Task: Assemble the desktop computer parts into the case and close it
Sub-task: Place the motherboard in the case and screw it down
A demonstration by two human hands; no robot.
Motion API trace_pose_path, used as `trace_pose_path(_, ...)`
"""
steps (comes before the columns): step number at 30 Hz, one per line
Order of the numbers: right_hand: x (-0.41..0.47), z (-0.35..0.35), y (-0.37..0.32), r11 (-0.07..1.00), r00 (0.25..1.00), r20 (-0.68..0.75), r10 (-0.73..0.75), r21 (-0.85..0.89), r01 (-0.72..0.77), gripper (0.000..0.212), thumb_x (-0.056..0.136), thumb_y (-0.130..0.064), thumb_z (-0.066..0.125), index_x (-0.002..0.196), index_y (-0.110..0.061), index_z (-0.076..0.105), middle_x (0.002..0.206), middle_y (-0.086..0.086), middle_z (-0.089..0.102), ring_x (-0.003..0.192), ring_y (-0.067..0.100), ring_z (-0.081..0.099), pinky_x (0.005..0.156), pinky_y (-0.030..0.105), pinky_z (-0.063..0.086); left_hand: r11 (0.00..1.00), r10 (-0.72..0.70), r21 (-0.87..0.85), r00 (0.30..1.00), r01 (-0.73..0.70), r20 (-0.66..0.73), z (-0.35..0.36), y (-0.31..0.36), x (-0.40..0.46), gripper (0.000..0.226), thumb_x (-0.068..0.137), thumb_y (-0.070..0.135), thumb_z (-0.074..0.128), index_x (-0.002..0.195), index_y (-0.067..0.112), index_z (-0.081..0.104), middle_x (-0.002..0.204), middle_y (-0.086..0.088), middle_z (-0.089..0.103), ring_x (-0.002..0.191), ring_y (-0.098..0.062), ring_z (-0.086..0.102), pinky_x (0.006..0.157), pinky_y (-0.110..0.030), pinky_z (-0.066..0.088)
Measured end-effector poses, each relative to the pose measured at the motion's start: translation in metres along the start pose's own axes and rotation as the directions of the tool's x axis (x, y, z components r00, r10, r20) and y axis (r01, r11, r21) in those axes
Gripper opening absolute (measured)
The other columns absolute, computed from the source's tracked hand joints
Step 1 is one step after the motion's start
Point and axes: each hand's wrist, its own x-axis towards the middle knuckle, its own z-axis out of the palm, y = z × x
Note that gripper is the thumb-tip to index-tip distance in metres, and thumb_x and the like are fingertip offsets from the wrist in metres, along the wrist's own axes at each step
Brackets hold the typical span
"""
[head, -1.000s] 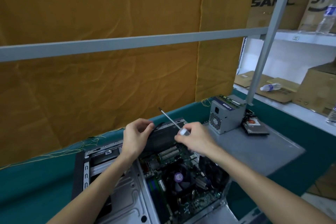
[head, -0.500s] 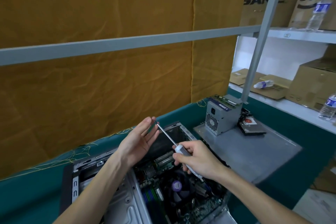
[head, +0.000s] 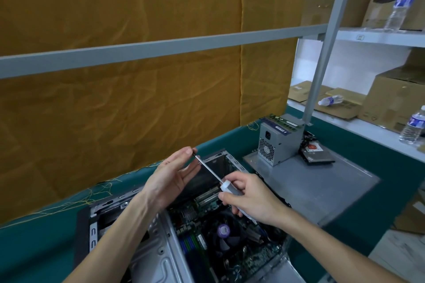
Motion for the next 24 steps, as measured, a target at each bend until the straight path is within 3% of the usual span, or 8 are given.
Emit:
trace_pose_path(2, 0.001, 0.001, 0.001, 0.998, 0.998, -0.040, 0.045, 0.038, -0.044, 0.031, 0.089, -0.020, 0.078, 0.101, -0.008, 0.052, 0.068, -0.002, 0.067, 0.051, 0.019, 0.062, 0.047, 0.031, 0.048, 1.000, -0.012, 0.002, 1.000, 0.012, -0.003, -0.003, 0.001, 0.000, 0.020, 0.085, 0.015, 0.075, 0.104, 0.009, 0.073, 0.108, -0.006, 0.074, 0.100, -0.020, 0.073, 0.083, -0.029, 0.060)
trace_pose_path(5, 0.003, -0.001, 0.000, 0.982, 0.994, -0.034, 0.103, 0.161, -0.096, 0.031, 0.089, -0.015, 0.079, 0.097, -0.004, 0.050, 0.063, -0.002, 0.066, 0.047, 0.022, 0.064, 0.040, 0.029, 0.045, 1.000, -0.030, -0.005, 1.000, 0.030, 0.008, -0.006, 0.001, -0.001, 0.016, 0.088, 0.013, 0.073, 0.103, 0.007, 0.074, 0.110, -0.008, 0.072, 0.105, -0.020, 0.071, 0.085, -0.028, 0.060)
trace_pose_path(7, 0.004, -0.004, -0.003, 0.962, 0.994, 0.002, 0.111, 0.251, -0.107, 0.025, 0.093, -0.016, 0.075, 0.096, -0.004, 0.054, 0.069, 0.002, 0.067, 0.053, 0.027, 0.067, 0.038, 0.028, 0.045, 0.999, -0.036, -0.016, 0.999, 0.036, 0.007, -0.008, 0.001, 0.000, 0.011, 0.089, 0.013, 0.072, 0.098, 0.008, 0.076, 0.108, -0.009, 0.073, 0.104, -0.019, 0.072, 0.086, -0.029, 0.060)
trace_pose_path(10, 0.003, -0.007, -0.005, 0.971, 0.995, 0.066, 0.080, 0.222, -0.092, 0.025, 0.098, -0.029, 0.070, 0.097, -0.006, 0.062, 0.083, 0.012, 0.073, 0.052, 0.024, 0.062, 0.037, 0.025, 0.041, 0.998, -0.059, -0.028, 0.998, 0.059, -0.009, -0.012, 0.002, 0.001, 0.013, 0.088, 0.012, 0.073, 0.099, 0.006, 0.076, 0.110, -0.012, 0.073, 0.103, -0.020, 0.072, 0.086, -0.031, 0.060)
trace_pose_path(13, 0.004, -0.012, -0.007, 0.958, 0.987, 0.108, 0.121, 0.249, -0.145, 0.024, 0.094, -0.035, 0.073, 0.098, -0.011, 0.072, 0.087, 0.011, 0.074, 0.052, 0.019, 0.057, 0.036, 0.022, 0.035, 0.998, -0.058, 0.038, 0.998, 0.059, -0.024, -0.019, 0.008, 0.002, 0.012, 0.084, 0.008, 0.074, 0.095, 0.004, 0.076, 0.106, -0.015, 0.074, 0.098, -0.022, 0.074, 0.084, -0.032, 0.061)
trace_pose_path(17, 0.007, -0.037, -0.015, 0.819, 0.950, 0.208, 0.233, 0.484, -0.307, 0.035, 0.079, -0.011, 0.079, 0.111, -0.003, 0.066, 0.083, 0.012, 0.071, 0.064, 0.022, 0.065, 0.040, 0.024, 0.045, 0.968, -0.052, 0.250, 0.997, 0.035, 0.064, -0.035, 0.027, -0.001, 0.008, 0.078, 0.002, 0.076, 0.085, 0.005, 0.077, 0.092, -0.017, 0.073, 0.090, -0.024, 0.075, 0.082, -0.032, 0.061)
trace_pose_path(20, 0.013, -0.054, -0.018, 0.697, 0.943, 0.156, 0.296, 0.640, -0.324, 0.034, 0.079, 0.008, 0.074, 0.107, -0.001, 0.058, 0.094, 0.026, 0.072, 0.072, 0.030, 0.070, 0.054, 0.028, 0.058, 0.883, -0.089, 0.469, 0.990, 0.026, 0.113, -0.046, 0.036, -0.006, 0.014, 0.069, 0.003, 0.084, 0.081, 0.003, 0.076, 0.084, -0.018, 0.071, 0.083, -0.024, 0.075, 0.078, -0.030, 0.061)
trace_pose_path(24, 0.023, -0.061, -0.019, 0.792, 0.960, -0.095, 0.263, 0.590, -0.159, 0.036, 0.081, 0.004, 0.080, 0.108, -0.001, 0.056, 0.095, 0.032, 0.072, 0.071, 0.035, 0.073, 0.059, 0.033, 0.062, 0.569, -0.049, 0.810, 0.978, -0.141, 0.204, -0.038, 0.034, -0.005, 0.021, 0.068, 0.012, 0.092, 0.084, 0.008, 0.078, 0.085, -0.018, 0.075, 0.078, -0.022, 0.074, 0.074, -0.025, 0.059)
